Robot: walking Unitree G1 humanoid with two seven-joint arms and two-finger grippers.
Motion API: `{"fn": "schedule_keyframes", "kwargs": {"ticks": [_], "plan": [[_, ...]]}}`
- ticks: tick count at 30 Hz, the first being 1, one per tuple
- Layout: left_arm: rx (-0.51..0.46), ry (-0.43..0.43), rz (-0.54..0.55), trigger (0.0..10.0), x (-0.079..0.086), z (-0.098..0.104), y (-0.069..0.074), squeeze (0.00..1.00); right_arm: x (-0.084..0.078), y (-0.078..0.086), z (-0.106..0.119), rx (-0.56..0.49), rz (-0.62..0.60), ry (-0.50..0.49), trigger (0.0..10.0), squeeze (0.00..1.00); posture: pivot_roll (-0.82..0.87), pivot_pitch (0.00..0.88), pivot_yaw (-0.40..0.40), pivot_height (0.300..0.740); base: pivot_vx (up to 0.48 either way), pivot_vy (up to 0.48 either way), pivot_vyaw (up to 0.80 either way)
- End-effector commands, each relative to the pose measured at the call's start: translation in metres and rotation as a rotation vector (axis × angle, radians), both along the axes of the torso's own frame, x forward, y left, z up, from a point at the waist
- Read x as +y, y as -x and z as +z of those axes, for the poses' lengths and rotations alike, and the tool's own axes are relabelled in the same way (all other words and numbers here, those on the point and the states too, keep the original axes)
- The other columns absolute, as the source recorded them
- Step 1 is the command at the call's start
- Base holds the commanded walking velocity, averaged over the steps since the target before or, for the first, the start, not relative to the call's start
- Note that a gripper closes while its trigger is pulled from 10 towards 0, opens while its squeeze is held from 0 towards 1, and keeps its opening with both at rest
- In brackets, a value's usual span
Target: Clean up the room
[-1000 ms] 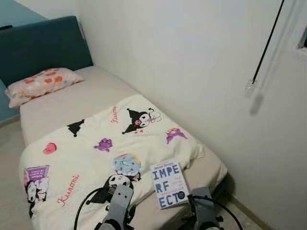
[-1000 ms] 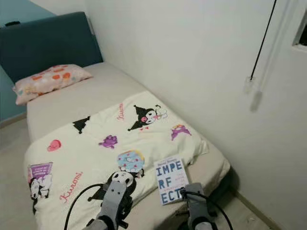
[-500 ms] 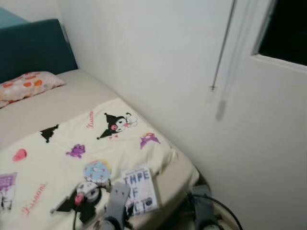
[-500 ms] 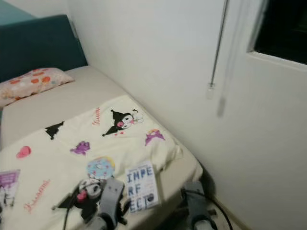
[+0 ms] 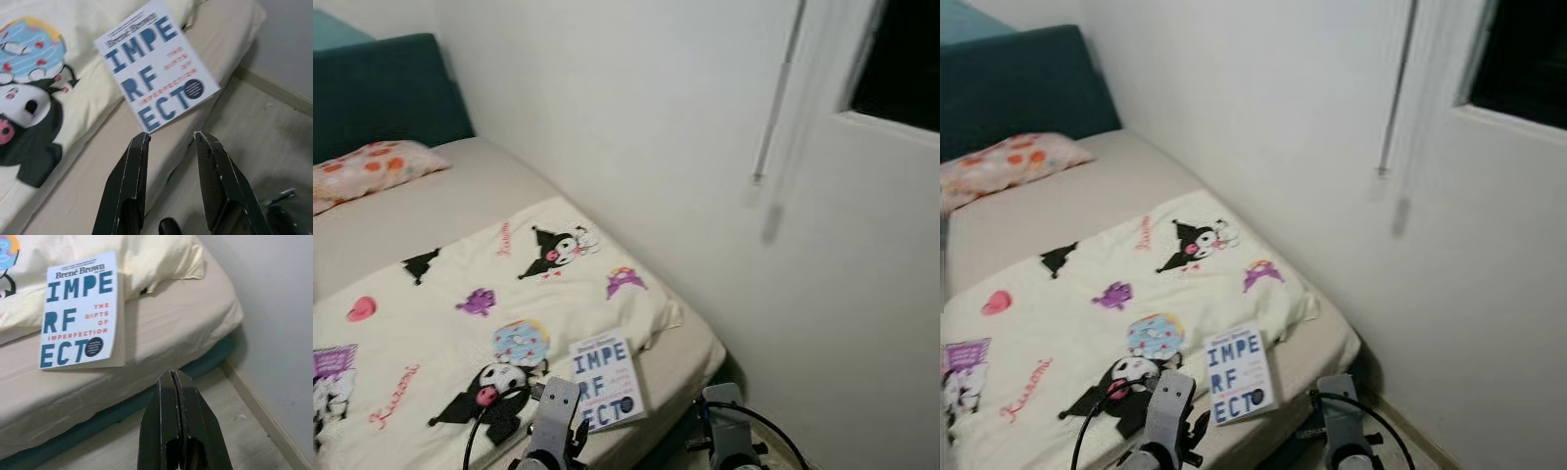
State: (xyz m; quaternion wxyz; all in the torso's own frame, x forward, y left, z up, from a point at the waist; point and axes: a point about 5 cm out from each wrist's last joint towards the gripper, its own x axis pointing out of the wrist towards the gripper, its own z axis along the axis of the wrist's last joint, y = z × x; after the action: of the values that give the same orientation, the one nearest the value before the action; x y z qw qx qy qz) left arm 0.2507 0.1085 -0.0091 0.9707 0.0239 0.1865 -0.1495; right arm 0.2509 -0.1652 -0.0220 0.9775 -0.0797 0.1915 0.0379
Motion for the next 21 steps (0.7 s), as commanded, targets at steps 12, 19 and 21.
{"fn": "schedule_keyframes", "kwargs": {"ticks": [12, 19, 21], "plan": [[-0.010, -0.021, -0.011, 10.0, -0.0005, -0.0011, 0.0037, 0.00, -0.0002, 0.0049, -0.0043, 0.022, 0.030, 0.043, 10.0, 0.00, -0.07, 0.128, 0.054, 0.740, 0.000, 0.000, 0.67], [-0.013, -0.021, -0.015, 10.0, -0.0015, -0.0007, 0.0040, 0.00, 0.0001, 0.0046, -0.0035, 0.013, 0.037, 0.045, 10.0, 0.00, -0.07, 0.123, 0.056, 0.740, 0.000, 0.000, 0.80], [-0.015, -0.021, -0.016, 10.0, -0.0016, -0.0004, 0.0038, 0.00, 0.0003, 0.0045, -0.0032, 0.011, 0.038, 0.045, 10.0, 0.00, -0.07, 0.123, 0.056, 0.740, 0.000, 0.000, 0.80]]}}
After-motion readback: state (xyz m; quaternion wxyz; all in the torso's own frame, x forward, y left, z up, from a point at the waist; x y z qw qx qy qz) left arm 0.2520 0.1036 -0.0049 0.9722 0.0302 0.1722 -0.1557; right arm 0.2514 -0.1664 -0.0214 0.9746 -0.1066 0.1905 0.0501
